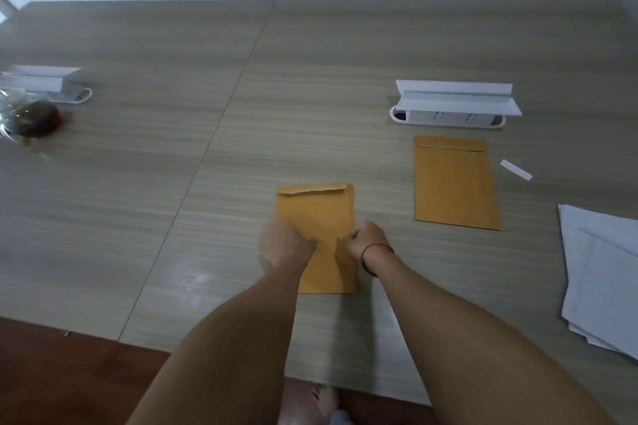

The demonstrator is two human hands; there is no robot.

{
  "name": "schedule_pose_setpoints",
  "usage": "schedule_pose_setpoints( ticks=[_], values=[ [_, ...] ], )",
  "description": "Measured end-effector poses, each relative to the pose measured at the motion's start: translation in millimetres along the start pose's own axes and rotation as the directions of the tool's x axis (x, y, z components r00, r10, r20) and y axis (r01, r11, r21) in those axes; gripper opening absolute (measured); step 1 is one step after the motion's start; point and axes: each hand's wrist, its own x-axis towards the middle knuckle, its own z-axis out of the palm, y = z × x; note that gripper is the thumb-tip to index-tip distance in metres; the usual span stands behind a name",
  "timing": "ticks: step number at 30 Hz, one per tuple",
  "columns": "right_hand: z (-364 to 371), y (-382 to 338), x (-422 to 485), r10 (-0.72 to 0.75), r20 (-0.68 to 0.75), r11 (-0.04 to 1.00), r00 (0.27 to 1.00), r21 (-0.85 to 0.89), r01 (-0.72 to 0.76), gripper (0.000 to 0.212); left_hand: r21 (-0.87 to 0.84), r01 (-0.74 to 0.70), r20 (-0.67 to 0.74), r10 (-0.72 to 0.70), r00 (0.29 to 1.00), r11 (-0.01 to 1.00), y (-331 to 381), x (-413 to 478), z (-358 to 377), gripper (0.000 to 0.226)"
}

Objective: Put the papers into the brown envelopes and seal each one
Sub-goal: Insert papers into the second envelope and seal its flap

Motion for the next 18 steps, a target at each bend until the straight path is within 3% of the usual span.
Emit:
schedule_pose_setpoints(
  ticks=[3,8,11,18],
  values=[
    [6.9,-3.0,-3.0,0.021,-0.017,0.998,1.0,0.055,-0.02,0.033,0.005,-0.033,-0.018,0.033,0.999,0.999,-0.1,-3.9,3.5,0.088],
    [11.6,-2.4,-9.8,0.119,-0.153,0.99,0.981,0.089,-0.106,0.055,0.0,0.013,-0.042,-0.013,0.999,1.0,-1.7,-10.1,11.3,0.097],
    [13.4,2.3,-11.1,0.135,-0.171,0.989,0.976,0.088,-0.121,0.053,-0.035,0.035,-0.049,-0.037,0.998,0.999,-4.7,-12.0,10.1,0.103],
    [27.7,9.9,4.4,0.194,-0.141,0.95,0.971,0.276,-0.149,0.036,-0.044,0.011,-0.092,-0.015,0.996,0.999,-10.0,-13.8,6.7,0.104]
  ],
)
